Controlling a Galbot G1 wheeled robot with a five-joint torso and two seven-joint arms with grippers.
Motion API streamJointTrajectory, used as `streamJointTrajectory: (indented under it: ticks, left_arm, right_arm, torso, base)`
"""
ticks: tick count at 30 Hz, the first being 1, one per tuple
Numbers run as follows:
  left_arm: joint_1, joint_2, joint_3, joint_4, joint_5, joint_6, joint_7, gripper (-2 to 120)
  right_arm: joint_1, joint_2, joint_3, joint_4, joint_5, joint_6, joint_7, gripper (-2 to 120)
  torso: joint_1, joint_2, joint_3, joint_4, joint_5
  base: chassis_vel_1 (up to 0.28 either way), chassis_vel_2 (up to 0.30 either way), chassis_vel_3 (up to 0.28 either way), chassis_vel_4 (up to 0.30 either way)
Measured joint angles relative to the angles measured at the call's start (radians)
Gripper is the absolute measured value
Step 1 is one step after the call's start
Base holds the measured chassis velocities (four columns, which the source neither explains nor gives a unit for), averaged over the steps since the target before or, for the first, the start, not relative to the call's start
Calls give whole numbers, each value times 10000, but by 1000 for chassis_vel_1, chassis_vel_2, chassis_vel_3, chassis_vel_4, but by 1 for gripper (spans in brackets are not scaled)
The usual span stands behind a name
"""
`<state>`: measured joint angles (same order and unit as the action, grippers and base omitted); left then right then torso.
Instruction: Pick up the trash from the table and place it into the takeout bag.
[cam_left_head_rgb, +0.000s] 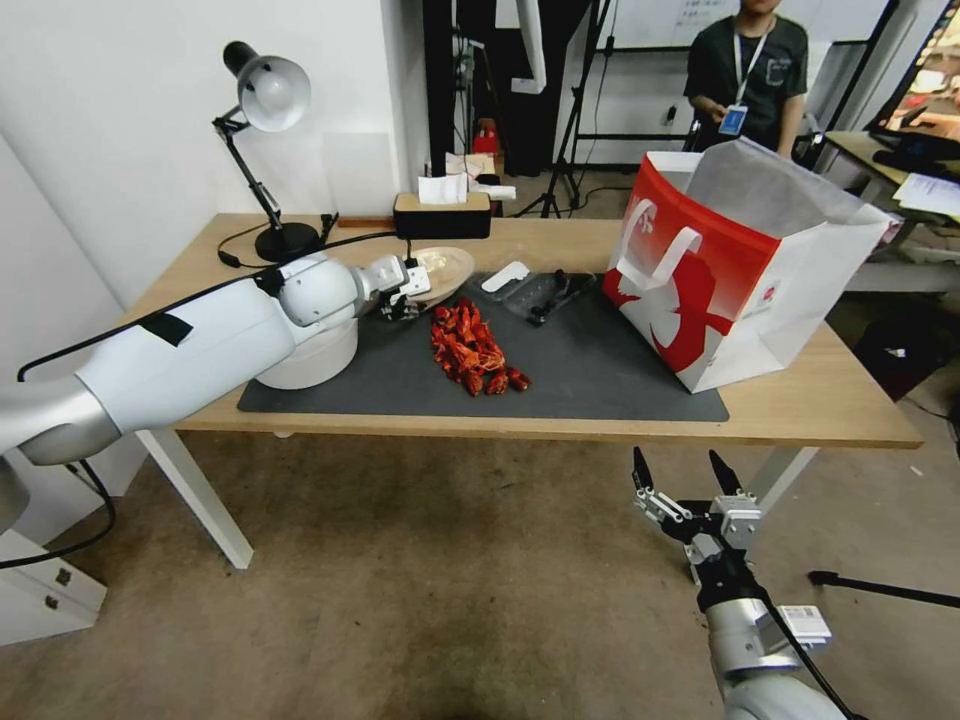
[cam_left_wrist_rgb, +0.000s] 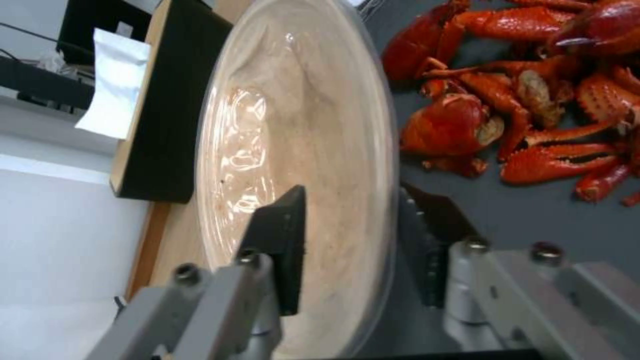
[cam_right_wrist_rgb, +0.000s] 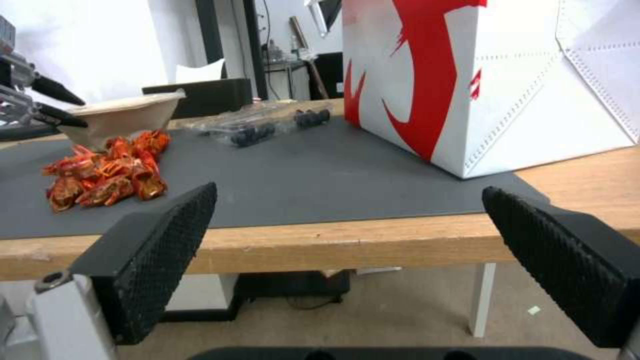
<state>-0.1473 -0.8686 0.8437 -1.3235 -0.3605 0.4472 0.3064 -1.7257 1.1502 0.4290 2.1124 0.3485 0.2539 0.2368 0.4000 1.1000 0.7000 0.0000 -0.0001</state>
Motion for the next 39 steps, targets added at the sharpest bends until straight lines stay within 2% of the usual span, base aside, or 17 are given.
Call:
streamJointTrajectory:
  ticks: [1,5,7,9,14,16,17,19,20,21,23,25,27,28,30,34,39]
  left_arm:
    - [11,29,-3,2,-8,-74,98,24]
    - [44,38,-16,21,-13,-156,141,18]
    - [163,19,-160,46,-27,-255,147,5]
    - [214,6,-233,45,-37,-285,147,1]
    - [363,-47,-670,112,-225,-559,114,0]
    - [383,-189,-1203,231,-647,-1137,-82,0]
    - [383,-189,-1203,231,-647,-1137,-82,0]
    - [184,-422,-1525,271,-1247,-1980,-273,0]
    - [3,-637,-1594,255,-1975,-2636,-526,0]
    - [3,-637,-1594,255,-1975,-2636,-526,0]
    - [-320,-1137,-1667,70,-3309,-3406,-833,0]
    - [-402,-1280,-1685,22,-3588,-3555,-849,0]
    - [-776,-1977,-1660,-28,-4569,-4145,-752,0]
    - [-776,-1977,-1660,-28,-4569,-4145,-752,0]
    - [-1039,-2608,-1462,263,-4958,-4489,-595,0]
    - [-1270,-3204,-1253,615,-5193,-4596,-240,0]
    - [-1738,-4281,-667,1101,-7220,-4487,384,0]
  right_arm:
    - [17,16,-23,0,-40,-11,0,100]
    - [22,23,-41,0,-76,-24,1,100]
    - [17,46,-50,0,-116,-35,6,100]
    - [14,58,-50,0,-123,-37,6,100]
    - [14,110,-65,-8,-147,-43,7,100]
    - [26,118,-65,-8,-149,-52,13,100]
    - [26,118,-65,-8,-149,-52,13,100]
    - [24,97,-46,-37,-148,-54,23,100]
    - [16,88,-35,-54,-148,-54,31,100]
    - [16,88,-35,-54,-148,-54,31,100]
    - [-7,96,-32,-62,-148,-54,41,100]
    - [-11,104,-34,-62,-148,-54,47,100]
    - [-39,122,-54,-62,-148,-57,108,100]
    - [-39,122,-54,-62,-148,-57,108,100]
    - [-89,145,-35,-52,-147,-58,126,100]
    - [-168,172,11,-18,-147,-52,131,100]
    - [-374,275,117,67,-124,17,132,100]
  torso:
    - [0,0,-1,0,1]
    - [0,0,0,1,0]
    - [0,0,0,0,1]
    - [0,0,0,1,1]
    - [0,0,0,0,0]
    - [0,0,0,2,1]
    - [0,0,0,2,1]
    - [1,-1,0,3,0]
    - [0,-1,0,3,6]
    - [0,-1,0,3,6]
    - [1,0,0,-5,2]
    - [0,-1,0,-5,4]
    - [0,0,0,-6,7]
    - [0,0,0,-6,7]
    - [0,0,0,0,4]
    - [1,-1,0,1,3]
    - [0,-2,0,-5,6]
  base:
    - [0,0,0,0]
    - [0,0,0,0]
    - [0,0,0,0]
    - [0,0,0,0]
    - [0,0,0,0]
    - [0,0,0,0]
    - [0,0,0,0]
    - [0,0,0,0]
    - [0,0,0,0]
    - [0,0,0,0]
    - [0,0,0,0]
    - [0,0,0,0]
    - [0,0,0,0]
    - [0,0,0,0]
    - [0,0,0,0]
    - [0,0,0,0]
    - [0,0,0,0]
